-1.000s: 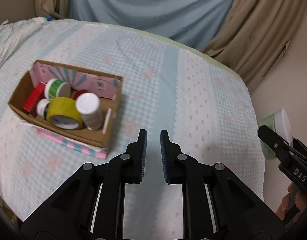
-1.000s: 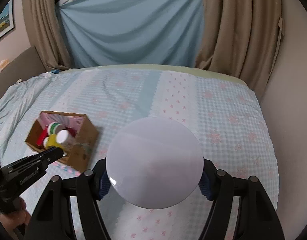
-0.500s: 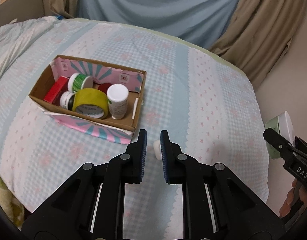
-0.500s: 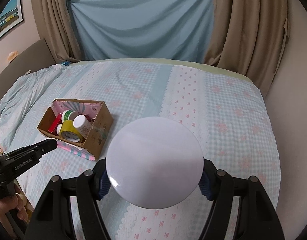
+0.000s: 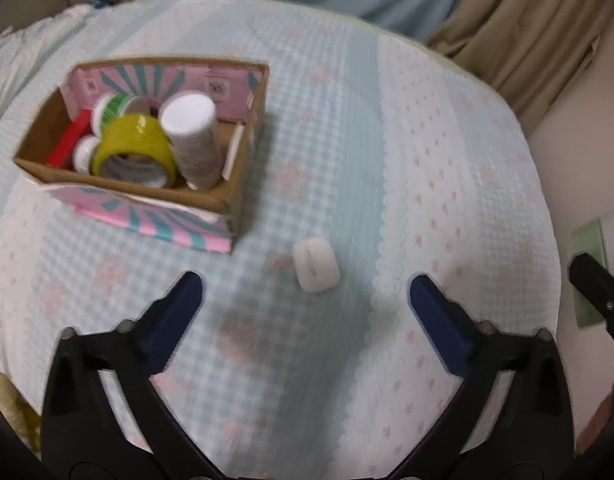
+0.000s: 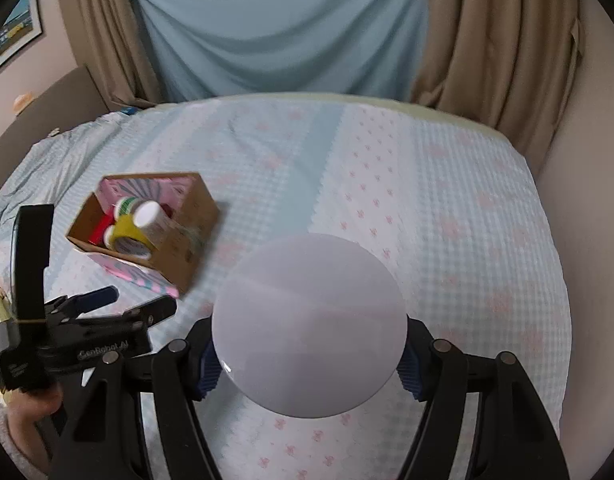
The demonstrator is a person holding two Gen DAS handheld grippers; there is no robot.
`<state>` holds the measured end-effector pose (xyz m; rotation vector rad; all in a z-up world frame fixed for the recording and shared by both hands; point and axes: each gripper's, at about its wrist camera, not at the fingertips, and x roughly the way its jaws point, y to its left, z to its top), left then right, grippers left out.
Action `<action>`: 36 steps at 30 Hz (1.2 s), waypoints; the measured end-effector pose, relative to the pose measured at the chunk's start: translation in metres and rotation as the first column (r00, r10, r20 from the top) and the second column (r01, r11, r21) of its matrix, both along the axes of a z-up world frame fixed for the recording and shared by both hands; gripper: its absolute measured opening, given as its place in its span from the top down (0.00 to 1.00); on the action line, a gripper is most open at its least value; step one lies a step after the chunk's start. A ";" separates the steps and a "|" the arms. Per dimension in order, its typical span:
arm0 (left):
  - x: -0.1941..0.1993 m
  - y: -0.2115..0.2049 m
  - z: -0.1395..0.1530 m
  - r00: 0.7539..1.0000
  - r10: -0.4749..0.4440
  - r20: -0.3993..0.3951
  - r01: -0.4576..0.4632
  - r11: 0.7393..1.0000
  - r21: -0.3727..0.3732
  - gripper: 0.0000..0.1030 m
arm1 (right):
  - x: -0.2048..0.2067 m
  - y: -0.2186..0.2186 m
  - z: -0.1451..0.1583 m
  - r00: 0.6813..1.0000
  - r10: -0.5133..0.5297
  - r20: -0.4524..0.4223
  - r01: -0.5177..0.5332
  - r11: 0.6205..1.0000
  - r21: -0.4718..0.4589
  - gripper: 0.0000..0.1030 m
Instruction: Organize rigid objects
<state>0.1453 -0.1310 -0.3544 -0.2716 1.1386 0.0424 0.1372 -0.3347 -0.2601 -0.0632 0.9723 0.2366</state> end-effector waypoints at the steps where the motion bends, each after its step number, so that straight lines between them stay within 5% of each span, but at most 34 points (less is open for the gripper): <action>1: 0.004 -0.003 -0.008 1.000 0.002 -0.013 -0.002 1.000 0.003 0.00 | 0.000 -0.003 -0.003 1.000 -0.005 -0.006 0.005 1.000 -0.001 0.36; 11: 0.055 -0.032 -0.105 0.976 0.128 -0.176 -0.109 0.987 0.115 0.01 | 0.004 -0.047 -0.050 0.993 -0.080 -0.082 0.078 0.997 -0.023 0.36; 15: 0.065 -0.035 -0.127 0.966 0.134 -0.220 -0.109 0.986 0.123 0.31 | 0.010 -0.057 -0.060 0.991 -0.100 -0.091 0.099 0.995 -0.019 0.36; 17: 0.067 -0.035 -0.135 0.961 0.132 -0.244 -0.105 0.987 0.121 0.36 | 0.014 -0.060 -0.062 0.990 -0.105 -0.093 0.104 0.994 -0.014 0.36; 19: 0.068 -0.036 -0.137 0.963 0.123 -0.241 -0.096 0.988 0.122 0.38 | 0.019 -0.060 -0.064 0.990 -0.108 -0.095 0.107 0.994 -0.010 0.36; 23: 0.067 -0.034 -0.136 0.967 0.103 -0.235 -0.077 0.990 0.120 0.59 | 0.025 -0.059 -0.064 0.990 -0.111 -0.092 0.112 0.994 -0.001 0.36; 31: 0.065 -0.028 -0.121 0.977 0.072 -0.198 -0.054 0.994 0.094 0.60 | 0.026 -0.051 -0.058 0.991 -0.105 -0.080 0.106 0.994 0.007 0.36; 36: 0.055 -0.023 -0.080 0.990 0.060 -0.130 -0.053 0.997 0.054 0.60 | 0.020 -0.046 -0.043 0.993 -0.101 -0.066 0.102 0.995 0.009 0.36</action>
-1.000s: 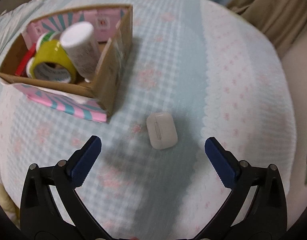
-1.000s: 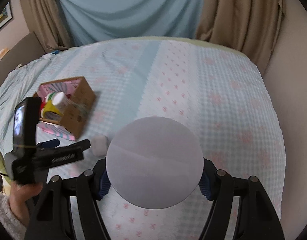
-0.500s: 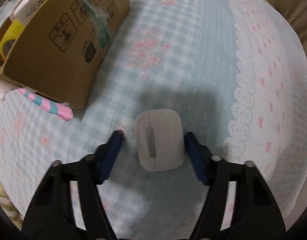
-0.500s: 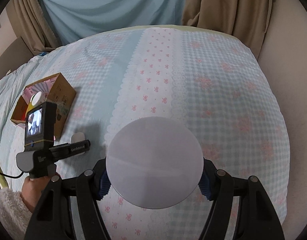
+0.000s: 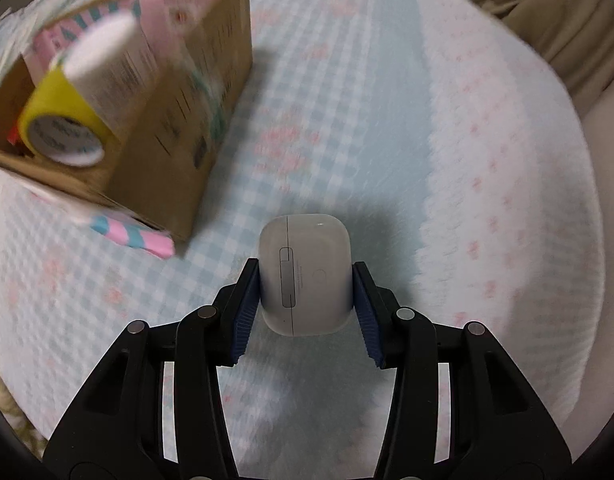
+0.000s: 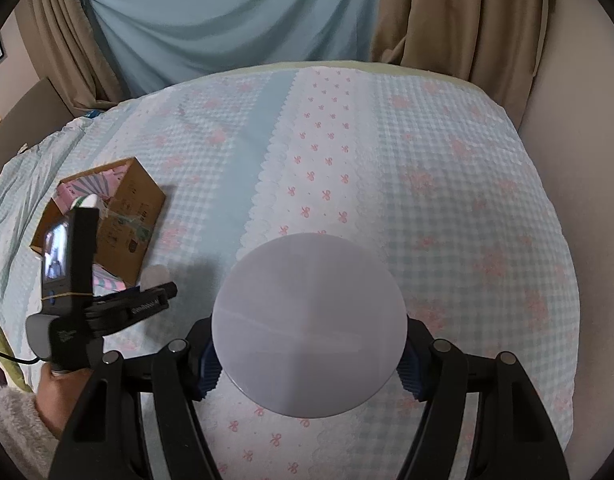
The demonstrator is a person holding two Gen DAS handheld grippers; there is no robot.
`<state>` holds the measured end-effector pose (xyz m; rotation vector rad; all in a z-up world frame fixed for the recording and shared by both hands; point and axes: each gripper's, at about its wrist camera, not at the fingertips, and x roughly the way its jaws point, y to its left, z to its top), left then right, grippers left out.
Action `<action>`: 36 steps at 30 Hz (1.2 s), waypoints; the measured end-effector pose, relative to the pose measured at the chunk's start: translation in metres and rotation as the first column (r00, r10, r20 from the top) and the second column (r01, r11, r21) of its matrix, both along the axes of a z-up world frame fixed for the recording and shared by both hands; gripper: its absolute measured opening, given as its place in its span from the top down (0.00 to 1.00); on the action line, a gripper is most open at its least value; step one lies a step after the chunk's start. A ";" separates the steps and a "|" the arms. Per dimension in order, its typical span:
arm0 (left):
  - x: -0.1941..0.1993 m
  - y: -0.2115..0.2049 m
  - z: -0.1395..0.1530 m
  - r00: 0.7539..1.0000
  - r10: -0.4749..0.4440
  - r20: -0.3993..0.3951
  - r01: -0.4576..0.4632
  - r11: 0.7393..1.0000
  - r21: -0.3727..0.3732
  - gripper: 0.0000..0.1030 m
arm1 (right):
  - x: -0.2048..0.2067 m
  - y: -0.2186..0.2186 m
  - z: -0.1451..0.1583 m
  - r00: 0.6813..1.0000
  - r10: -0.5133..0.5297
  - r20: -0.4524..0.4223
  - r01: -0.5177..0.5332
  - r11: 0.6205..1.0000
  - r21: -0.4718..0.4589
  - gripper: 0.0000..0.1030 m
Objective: Organize rigid objects
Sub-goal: 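Carry the earbud case and white jar over the cardboard box with both tools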
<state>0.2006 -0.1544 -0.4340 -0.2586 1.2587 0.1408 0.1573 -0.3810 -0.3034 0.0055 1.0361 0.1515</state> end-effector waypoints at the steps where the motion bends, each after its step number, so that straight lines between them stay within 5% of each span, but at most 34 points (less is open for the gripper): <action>1: -0.002 0.001 0.014 1.000 -0.005 0.022 0.005 1.000 -0.008 0.60 | -0.001 0.001 0.005 1.000 0.001 0.007 -0.001 1.000 0.001 0.36; 9: -0.021 0.027 0.128 0.985 -0.046 0.167 0.049 0.999 -0.017 0.60 | -0.001 0.030 0.069 0.997 0.033 0.070 -0.034 0.999 0.017 0.36; 18: -0.029 0.120 0.218 0.966 -0.019 0.257 0.027 0.999 -0.024 0.60 | 0.020 0.113 0.133 0.988 0.093 0.126 -0.100 0.994 0.046 0.36; 27: -0.001 0.249 0.226 0.967 -0.075 0.242 0.083 0.996 -0.023 0.60 | 0.058 0.237 0.143 0.994 0.079 0.080 -0.086 0.992 0.093 0.36; 36: 0.046 0.342 0.169 0.971 -0.176 0.163 0.181 0.983 -0.019 0.60 | 0.103 0.336 0.085 0.999 0.022 -0.037 -0.017 0.990 0.140 0.36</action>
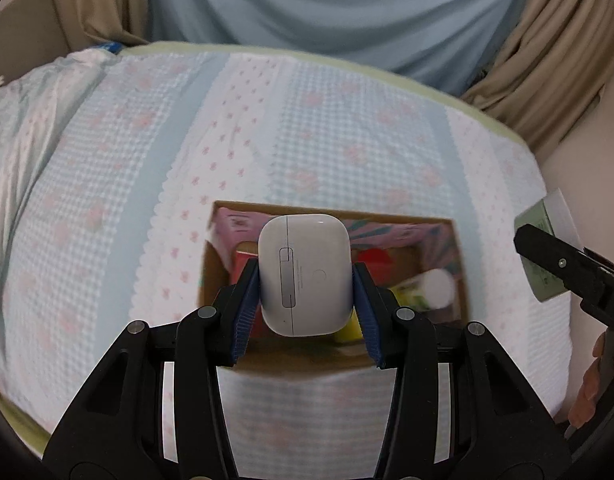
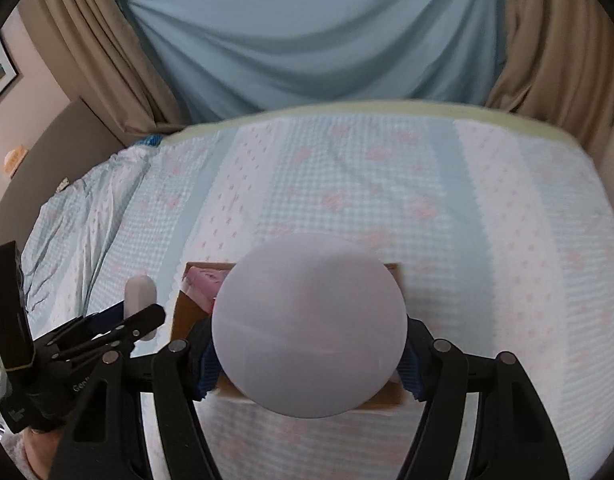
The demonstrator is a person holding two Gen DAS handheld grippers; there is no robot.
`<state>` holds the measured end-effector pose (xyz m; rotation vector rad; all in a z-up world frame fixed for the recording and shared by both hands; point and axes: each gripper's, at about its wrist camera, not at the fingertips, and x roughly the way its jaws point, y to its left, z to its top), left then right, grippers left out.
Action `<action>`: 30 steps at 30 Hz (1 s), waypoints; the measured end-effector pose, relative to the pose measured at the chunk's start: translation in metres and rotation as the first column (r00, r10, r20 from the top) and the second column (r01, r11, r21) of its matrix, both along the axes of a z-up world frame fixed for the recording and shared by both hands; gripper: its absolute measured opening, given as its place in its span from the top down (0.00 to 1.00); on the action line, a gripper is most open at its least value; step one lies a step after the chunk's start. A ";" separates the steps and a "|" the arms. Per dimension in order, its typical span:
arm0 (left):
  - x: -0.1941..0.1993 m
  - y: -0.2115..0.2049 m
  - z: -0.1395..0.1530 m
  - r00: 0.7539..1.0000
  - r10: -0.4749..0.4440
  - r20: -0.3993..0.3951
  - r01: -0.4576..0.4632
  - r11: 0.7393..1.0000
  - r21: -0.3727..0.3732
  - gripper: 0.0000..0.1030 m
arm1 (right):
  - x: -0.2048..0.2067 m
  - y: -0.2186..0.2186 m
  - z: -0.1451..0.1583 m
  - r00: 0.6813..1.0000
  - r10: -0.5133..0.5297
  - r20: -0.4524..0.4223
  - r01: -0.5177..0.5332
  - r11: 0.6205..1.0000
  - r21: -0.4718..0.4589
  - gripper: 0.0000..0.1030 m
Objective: Organize rigid objects
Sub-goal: 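Carry the earbud case and white jar over the cardboard box with both tools, then open both tools to drop the earbud case and white jar into the box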
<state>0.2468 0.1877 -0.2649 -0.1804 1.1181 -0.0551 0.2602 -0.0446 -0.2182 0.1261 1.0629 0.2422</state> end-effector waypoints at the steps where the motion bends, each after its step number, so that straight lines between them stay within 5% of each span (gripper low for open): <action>1: 0.005 0.007 -0.010 1.000 -0.008 -0.013 0.008 1.000 -0.001 0.60 | 0.004 0.009 -0.009 1.000 0.004 -0.018 -0.004 1.000 -0.001 0.36; 12: 0.033 0.016 -0.108 0.985 -0.092 -0.143 0.091 0.996 -0.012 0.60 | 0.048 0.061 -0.115 0.977 0.025 -0.213 -0.038 0.998 -0.056 0.36; 21: 0.046 0.011 -0.141 0.972 -0.105 -0.210 0.103 0.994 -0.022 0.59 | 0.066 0.062 -0.160 0.945 0.014 -0.327 -0.034 0.998 -0.055 0.36; 23: 0.047 0.007 -0.140 0.972 -0.107 -0.211 0.111 0.994 0.008 0.49 | 0.068 0.061 -0.164 0.940 0.009 -0.341 -0.029 0.998 -0.055 0.32; 24: 0.047 0.006 -0.138 0.973 -0.112 -0.204 0.117 0.993 0.011 0.20 | 0.068 0.060 -0.162 0.944 0.010 -0.331 -0.028 0.998 -0.052 0.19; 25: 0.047 0.004 -0.135 0.974 -0.121 -0.192 0.124 0.992 0.003 0.01 | 0.067 0.059 -0.158 0.951 0.010 -0.309 -0.025 0.999 -0.044 0.07; 30: 0.040 0.005 -0.119 0.977 -0.146 -0.153 0.148 0.989 0.002 0.00 | 0.067 0.057 -0.142 0.966 0.003 -0.260 -0.023 0.997 -0.073 0.00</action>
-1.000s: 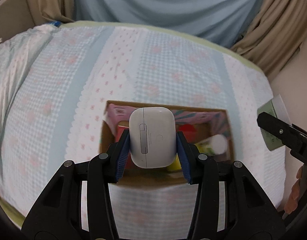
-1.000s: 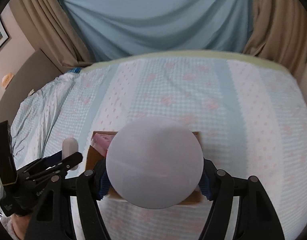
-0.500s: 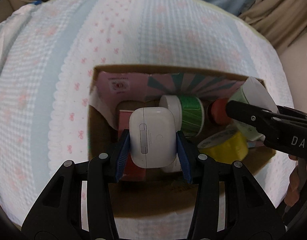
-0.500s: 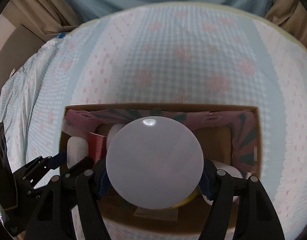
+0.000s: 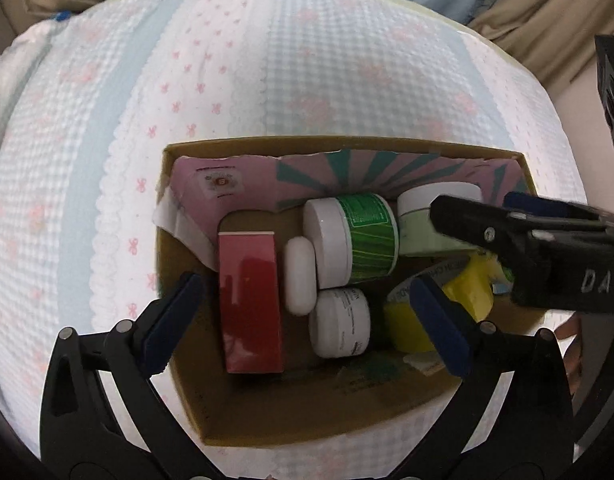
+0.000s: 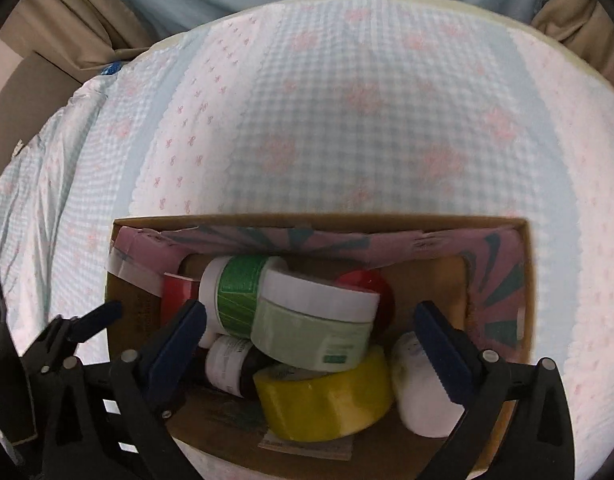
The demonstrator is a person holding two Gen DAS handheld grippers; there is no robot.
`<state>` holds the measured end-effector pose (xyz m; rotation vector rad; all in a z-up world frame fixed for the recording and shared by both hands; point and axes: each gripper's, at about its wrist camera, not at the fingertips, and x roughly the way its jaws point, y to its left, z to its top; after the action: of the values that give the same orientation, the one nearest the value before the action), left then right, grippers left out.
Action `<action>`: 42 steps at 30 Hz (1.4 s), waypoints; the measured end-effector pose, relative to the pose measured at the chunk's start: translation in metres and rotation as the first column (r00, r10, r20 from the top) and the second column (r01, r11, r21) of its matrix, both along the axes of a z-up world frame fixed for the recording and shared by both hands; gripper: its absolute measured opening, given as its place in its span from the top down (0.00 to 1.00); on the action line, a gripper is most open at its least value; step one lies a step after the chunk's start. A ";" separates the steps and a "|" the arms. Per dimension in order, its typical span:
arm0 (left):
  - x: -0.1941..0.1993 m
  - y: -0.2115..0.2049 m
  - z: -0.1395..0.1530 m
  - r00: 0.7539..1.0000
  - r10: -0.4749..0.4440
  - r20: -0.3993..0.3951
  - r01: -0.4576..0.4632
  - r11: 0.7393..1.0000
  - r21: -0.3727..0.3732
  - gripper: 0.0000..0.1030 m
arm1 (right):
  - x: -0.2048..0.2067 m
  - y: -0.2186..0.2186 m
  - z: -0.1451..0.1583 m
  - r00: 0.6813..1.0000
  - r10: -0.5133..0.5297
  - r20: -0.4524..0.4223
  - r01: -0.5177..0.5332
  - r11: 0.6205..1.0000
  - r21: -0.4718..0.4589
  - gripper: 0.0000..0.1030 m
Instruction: Organize rigid objects
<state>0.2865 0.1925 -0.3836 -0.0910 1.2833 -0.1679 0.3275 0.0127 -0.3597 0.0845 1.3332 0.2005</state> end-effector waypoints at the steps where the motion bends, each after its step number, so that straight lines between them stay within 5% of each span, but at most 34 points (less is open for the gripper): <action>1: -0.003 0.002 0.004 1.000 -0.002 0.007 0.002 1.000 0.002 0.00 | -0.001 0.000 0.003 1.000 -0.003 0.007 0.003 1.000 -0.007 0.00; 17: -0.039 0.010 0.061 0.997 0.046 0.069 -0.047 0.999 0.011 0.00 | -0.045 -0.032 0.056 0.993 -0.088 0.082 0.088 0.996 0.008 0.00; 24: -0.061 -0.007 0.158 0.978 0.106 0.180 -0.114 0.993 0.034 0.00 | -0.077 -0.057 0.145 0.981 -0.059 0.187 0.060 0.998 0.001 0.00; 31: -0.101 -0.042 0.281 0.924 0.119 0.364 -0.139 0.990 0.028 0.00 | -0.133 -0.099 0.268 0.929 -0.056 0.366 0.071 0.997 -0.027 0.00; 34: -0.126 -0.061 0.330 0.879 0.115 0.464 -0.141 0.990 0.022 0.00 | -0.159 -0.116 0.306 0.904 -0.076 0.421 0.093 0.995 -0.020 0.00; 42: -0.185 -0.099 0.385 0.799 0.081 0.596 -0.127 0.991 0.036 0.00 | -0.222 -0.142 0.356 0.809 -0.090 0.580 0.134 0.990 -0.033 0.00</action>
<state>0.1010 0.0930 0.0013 -0.0386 0.6472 -0.0442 0.1059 -0.1291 -0.0036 0.0354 0.7175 0.0649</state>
